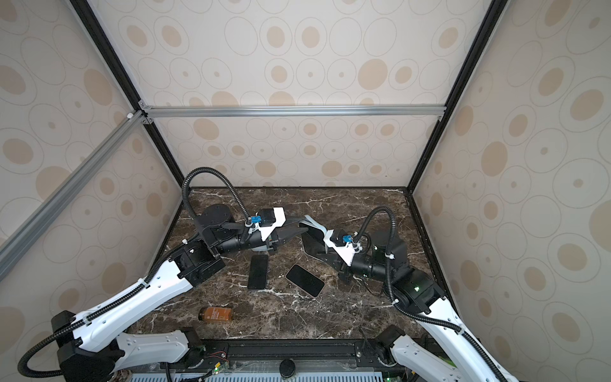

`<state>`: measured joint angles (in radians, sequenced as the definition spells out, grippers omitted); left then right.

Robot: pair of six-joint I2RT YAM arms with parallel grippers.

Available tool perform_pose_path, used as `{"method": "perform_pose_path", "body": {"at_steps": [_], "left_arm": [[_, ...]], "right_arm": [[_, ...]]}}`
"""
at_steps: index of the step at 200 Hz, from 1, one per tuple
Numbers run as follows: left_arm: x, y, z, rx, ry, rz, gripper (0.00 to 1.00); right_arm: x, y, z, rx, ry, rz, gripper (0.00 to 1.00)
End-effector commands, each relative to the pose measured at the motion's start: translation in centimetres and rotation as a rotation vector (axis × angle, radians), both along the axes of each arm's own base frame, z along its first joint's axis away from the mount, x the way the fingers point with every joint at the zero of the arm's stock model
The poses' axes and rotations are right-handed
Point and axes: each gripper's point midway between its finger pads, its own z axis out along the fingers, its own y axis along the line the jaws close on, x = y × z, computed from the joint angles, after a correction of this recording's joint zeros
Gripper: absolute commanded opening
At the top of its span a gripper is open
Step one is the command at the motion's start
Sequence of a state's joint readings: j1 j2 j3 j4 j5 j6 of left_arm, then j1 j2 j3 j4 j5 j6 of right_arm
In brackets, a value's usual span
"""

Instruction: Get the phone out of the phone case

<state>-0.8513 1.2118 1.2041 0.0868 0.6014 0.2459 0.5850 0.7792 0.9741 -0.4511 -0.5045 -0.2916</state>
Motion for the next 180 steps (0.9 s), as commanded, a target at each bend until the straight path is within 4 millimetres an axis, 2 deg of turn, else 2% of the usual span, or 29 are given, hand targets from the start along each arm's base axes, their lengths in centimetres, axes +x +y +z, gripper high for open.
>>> {"method": "perform_pose_path", "body": {"at_steps": [1, 46, 75, 130, 157, 180], "left_arm": [[-4.5, -1.7, -9.9, 0.257, 0.288, -0.27, 0.24], [-4.7, -1.1, -9.3, 0.263, 0.311, -0.308, 0.24], [-4.9, -0.6, -8.8, 0.238, 0.328, -0.339, 0.25], [-5.6, 0.4, -4.8, 0.045, 0.344, -0.401, 0.27], [-5.2, 0.3, -4.6, -0.002, 0.368, -0.384, 0.27], [-5.1, 0.4, -4.6, -0.035, 0.373, -0.383, 0.26]], "right_arm": [[-4.6, 2.1, 9.5, 0.157, -0.429, 0.305, 0.0], [-5.2, 2.4, 10.0, 0.147, -0.446, 0.353, 0.0], [-5.2, 2.3, 11.1, 0.188, -0.454, 0.339, 0.0], [-5.8, 2.7, 14.1, 0.374, -0.434, 0.373, 0.0], [-5.5, 2.9, 15.6, 0.494, -0.415, 0.386, 0.0], [-5.2, 3.3, 15.7, 0.499, -0.399, 0.396, 0.0]]}}
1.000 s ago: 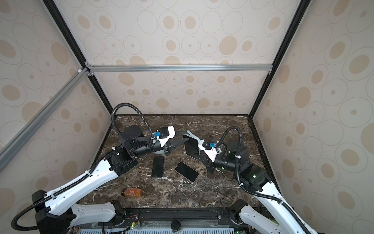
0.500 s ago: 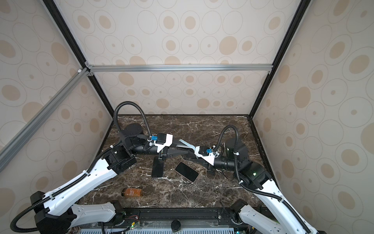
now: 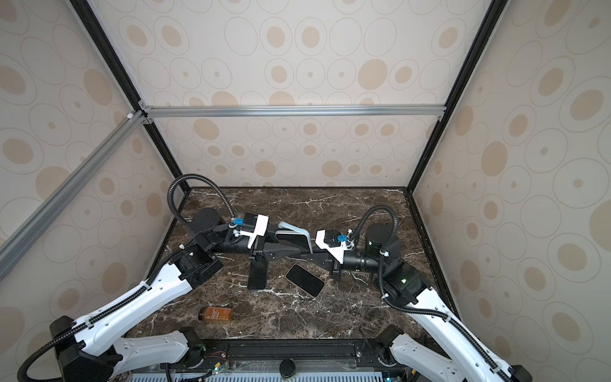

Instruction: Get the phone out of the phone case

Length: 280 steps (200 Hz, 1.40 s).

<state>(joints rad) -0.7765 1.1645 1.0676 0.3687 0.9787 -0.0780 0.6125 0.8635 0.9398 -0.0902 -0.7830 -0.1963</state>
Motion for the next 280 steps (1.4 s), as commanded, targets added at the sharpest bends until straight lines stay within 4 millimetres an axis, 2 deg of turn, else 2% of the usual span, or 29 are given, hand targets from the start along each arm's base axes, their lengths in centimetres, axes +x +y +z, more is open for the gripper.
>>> {"method": "perform_pose_path", "body": {"at_steps": [1, 48, 79, 107, 120, 146, 179, 215, 244, 280], "left_arm": [[-0.6, -1.4, -5.4, 0.114, 0.181, -0.086, 0.26], [-0.4, -0.9, -4.8, 0.036, 0.191, -0.065, 0.21], [-0.5, -0.4, -3.2, -0.018, 0.174, -0.073, 0.17], [-0.1, 0.3, -1.4, -0.041, 0.134, -0.05, 0.06], [0.5, 0.6, -1.0, -0.029, 0.112, -0.014, 0.0], [2.0, 1.2, -0.6, 0.038, 0.063, 0.074, 0.0], [4.4, 1.8, -2.2, 0.195, 0.008, 0.219, 0.0], [5.9, 1.8, -4.6, 0.333, -0.033, 0.276, 0.0], [5.8, 1.7, -6.5, 0.407, -0.065, 0.246, 0.0], [4.5, 1.4, -7.0, 0.437, -0.118, 0.205, 0.0]], "right_arm": [[-3.3, -0.9, 11.4, 0.32, -0.291, 0.096, 0.0], [-2.7, -0.6, 10.9, 0.331, -0.239, 0.095, 0.0], [-2.7, -0.7, 10.1, 0.326, -0.194, 0.093, 0.0], [-2.7, -0.4, 8.4, 0.262, -0.121, 0.1, 0.0], [-2.7, -0.6, 7.1, 0.209, -0.091, 0.081, 0.1], [-2.1, -1.8, 4.4, 0.133, -0.041, -0.038, 0.22], [0.3, -4.8, 2.2, 0.131, 0.016, -0.31, 0.3], [2.2, -8.0, 2.3, 0.071, 0.077, -0.543, 0.32], [1.9, -7.7, 3.1, 0.016, 0.103, -0.522, 0.35], [0.1, -5.2, 4.2, -0.104, 0.164, -0.328, 0.43]]}}
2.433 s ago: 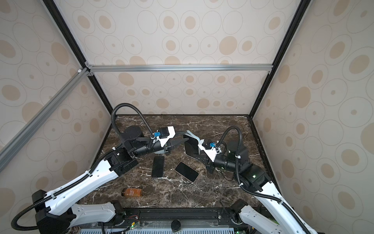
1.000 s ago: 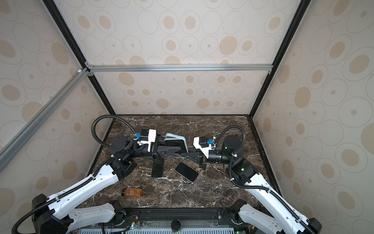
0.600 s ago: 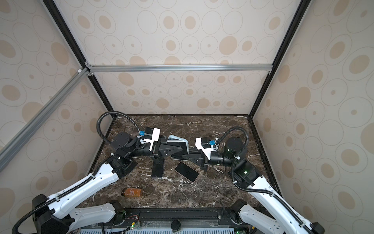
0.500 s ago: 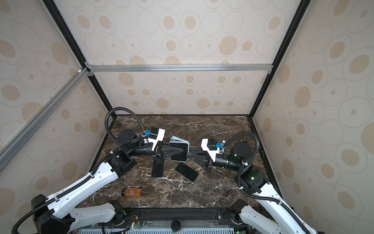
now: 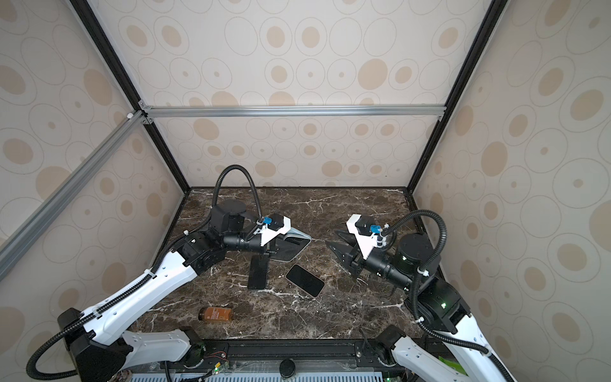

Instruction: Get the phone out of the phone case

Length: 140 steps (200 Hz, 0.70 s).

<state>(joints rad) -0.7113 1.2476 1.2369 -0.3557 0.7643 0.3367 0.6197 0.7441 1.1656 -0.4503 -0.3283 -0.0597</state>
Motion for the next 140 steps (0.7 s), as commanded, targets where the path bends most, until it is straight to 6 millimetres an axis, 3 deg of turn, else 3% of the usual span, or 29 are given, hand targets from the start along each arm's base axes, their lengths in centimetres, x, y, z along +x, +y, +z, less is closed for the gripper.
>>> {"method": "perform_pose_path", "body": {"at_steps": [1, 52, 140], "left_arm": [[-1.2, 0.0, 2.5, -0.005, -0.141, -0.064, 0.0], [-2.2, -1.0, 2.0, 0.046, -0.187, -0.099, 0.0], [-3.4, -1.8, 2.6, 0.028, -0.205, -0.133, 0.0]], "right_arm": [[-1.7, 1.4, -0.5, -0.086, 0.083, 0.139, 0.44], [-3.0, 4.3, -0.5, -0.138, 0.235, 0.352, 0.49], [0.2, 6.7, -2.7, -0.141, 0.34, 0.343, 0.47]]}}
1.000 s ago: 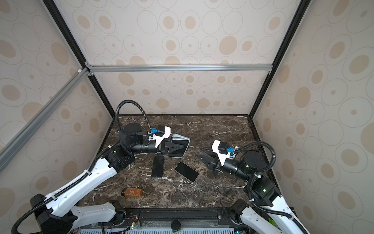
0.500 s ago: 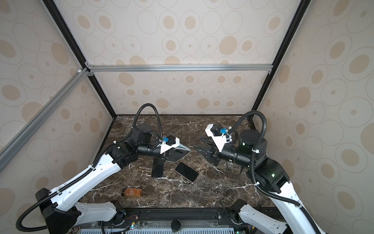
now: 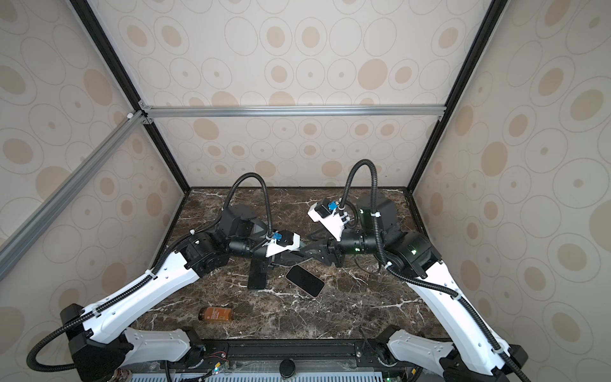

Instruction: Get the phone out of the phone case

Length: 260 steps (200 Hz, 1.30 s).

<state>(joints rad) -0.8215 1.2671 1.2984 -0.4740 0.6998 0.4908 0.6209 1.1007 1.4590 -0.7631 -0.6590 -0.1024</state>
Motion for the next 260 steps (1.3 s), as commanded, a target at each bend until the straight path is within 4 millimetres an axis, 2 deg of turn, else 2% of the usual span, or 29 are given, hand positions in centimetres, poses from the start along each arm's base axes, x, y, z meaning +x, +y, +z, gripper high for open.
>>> {"method": "perform_pose_path", "body": {"at_steps": [1, 37, 99, 147, 226, 260], "left_arm": [[-0.4, -0.2, 3.2, -0.064, -0.093, -0.03, 0.0], [-0.6, -0.1, 3.5, -0.073, -0.101, -0.026, 0.0], [-0.4, 0.1, 4.2, -0.093, -0.127, 0.004, 0.0], [-0.1, 0.1, 4.6, -0.107, -0.14, 0.022, 0.0], [1.5, 0.8, 5.6, -0.148, -0.197, 0.136, 0.0], [1.2, 1.3, 6.1, -0.177, -0.203, 0.148, 0.0]], "right_arm": [[0.4, 0.7, 0.0, 0.01, 0.018, 0.01, 0.47], [1.2, 0.9, -0.6, -0.011, 0.042, -0.013, 0.46], [1.9, 0.1, -3.2, -0.104, 0.088, -0.079, 0.46], [1.7, 0.3, -4.5, -0.14, 0.155, -0.059, 0.45], [0.6, 1.5, -5.7, -0.148, 0.282, 0.038, 0.32], [1.8, 1.2, -5.4, -0.123, 0.275, -0.035, 0.22]]}}
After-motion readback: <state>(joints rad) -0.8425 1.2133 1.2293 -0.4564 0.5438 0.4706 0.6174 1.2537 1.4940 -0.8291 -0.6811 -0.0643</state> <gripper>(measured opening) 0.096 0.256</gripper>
